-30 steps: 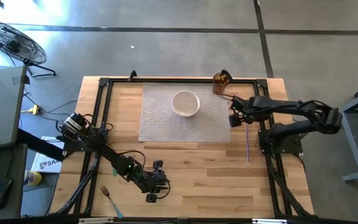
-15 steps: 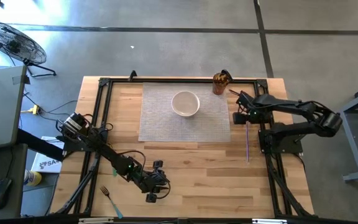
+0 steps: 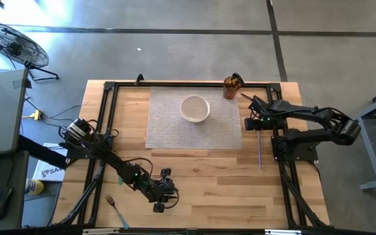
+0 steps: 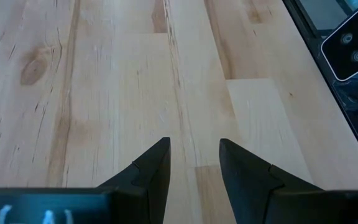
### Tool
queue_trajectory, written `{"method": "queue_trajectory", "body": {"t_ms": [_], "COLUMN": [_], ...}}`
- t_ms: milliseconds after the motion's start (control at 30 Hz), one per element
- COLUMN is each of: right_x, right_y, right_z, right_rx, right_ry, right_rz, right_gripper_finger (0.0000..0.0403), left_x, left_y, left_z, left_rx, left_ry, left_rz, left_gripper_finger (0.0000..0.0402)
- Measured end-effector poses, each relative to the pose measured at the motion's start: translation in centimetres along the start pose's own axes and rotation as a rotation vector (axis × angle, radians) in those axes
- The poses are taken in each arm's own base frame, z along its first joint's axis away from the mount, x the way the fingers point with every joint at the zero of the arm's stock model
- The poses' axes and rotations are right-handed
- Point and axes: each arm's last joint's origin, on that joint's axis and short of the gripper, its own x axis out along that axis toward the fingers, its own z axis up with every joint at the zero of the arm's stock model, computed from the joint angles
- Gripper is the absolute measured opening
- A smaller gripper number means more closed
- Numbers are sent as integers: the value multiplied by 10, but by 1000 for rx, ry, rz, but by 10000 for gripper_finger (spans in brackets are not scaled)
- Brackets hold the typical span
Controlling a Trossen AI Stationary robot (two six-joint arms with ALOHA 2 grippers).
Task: Pick & Place Utensil
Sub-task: Put the purple drinking straw into the brown glass
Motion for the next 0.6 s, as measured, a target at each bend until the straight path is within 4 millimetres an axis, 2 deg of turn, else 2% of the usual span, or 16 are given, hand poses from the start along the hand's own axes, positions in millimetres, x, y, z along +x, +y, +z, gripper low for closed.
{"method": "queue_trajectory", "body": {"t_ms": [267,600], "right_x": [0,0], "right_y": [0,0], "right_z": [0,0], "right_rx": [24,30], "right_ry": [-1,-5], "right_rz": [1,0], "right_gripper_finger": [66,10], "left_x": [0,0], "left_y": [0,0], "left_z": [0,0], "left_rx": [0,0], "left_ry": [0,0], "left_rz": [0,0], "left_gripper_finger": [136,136]}}
